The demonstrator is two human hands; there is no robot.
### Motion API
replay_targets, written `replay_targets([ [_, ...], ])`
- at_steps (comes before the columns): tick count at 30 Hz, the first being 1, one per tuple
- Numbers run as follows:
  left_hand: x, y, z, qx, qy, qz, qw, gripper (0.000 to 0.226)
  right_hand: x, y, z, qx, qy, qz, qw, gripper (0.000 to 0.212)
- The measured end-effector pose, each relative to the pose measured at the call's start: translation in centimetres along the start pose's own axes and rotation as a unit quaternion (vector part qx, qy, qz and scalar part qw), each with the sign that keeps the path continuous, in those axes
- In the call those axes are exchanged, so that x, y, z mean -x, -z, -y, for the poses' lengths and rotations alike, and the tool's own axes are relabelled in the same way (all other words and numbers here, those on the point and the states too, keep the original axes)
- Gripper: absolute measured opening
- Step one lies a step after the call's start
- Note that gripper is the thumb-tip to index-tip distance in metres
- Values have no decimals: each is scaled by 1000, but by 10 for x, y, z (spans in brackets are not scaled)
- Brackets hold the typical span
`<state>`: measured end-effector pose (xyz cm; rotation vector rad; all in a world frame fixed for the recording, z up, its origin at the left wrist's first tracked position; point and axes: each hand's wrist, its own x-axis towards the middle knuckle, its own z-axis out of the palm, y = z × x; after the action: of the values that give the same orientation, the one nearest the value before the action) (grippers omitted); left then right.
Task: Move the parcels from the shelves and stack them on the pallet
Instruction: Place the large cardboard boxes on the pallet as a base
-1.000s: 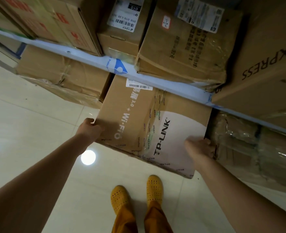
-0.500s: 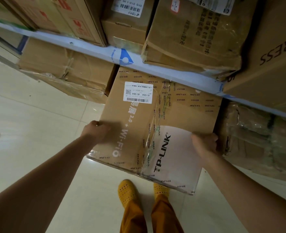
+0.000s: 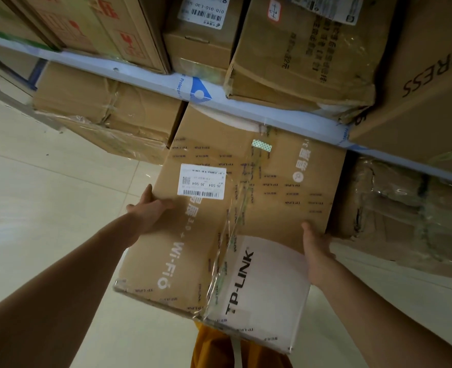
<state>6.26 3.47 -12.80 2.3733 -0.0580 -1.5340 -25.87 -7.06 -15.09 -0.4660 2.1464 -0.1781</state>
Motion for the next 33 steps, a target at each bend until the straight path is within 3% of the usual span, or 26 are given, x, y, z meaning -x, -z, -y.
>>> replay_targets([
  [2, 3, 1, 15, -5, 6, 6, 1000, 93, 1, -1, -16, -12, -6, 2, 1000, 75],
  [5, 8, 2, 35, 41, 13, 19, 999, 59, 2, -1, -30, -32, -18, 12, 999, 97],
  [10, 24, -5, 69, 85, 3, -9, 996, 40, -5, 6, -49, -109, -53, 12, 993, 76],
  [14, 49, -17, 96, 116, -12, -38, 992, 41, 6, 16, -76, -37, -21, -54, 998, 78],
  [21, 101, -41, 145, 212, -27, -39, 976, 58, 12, 48, -122, -3, 53, -52, 997, 82],
  [27, 148, -60, 196, 195, -6, -84, 977, 33, 23, 86, -169, 13, 54, -54, 997, 73],
  [33, 179, -66, 250, 171, 6, -129, 977, 42, 45, 111, -218, 54, 51, -33, 997, 77],
])
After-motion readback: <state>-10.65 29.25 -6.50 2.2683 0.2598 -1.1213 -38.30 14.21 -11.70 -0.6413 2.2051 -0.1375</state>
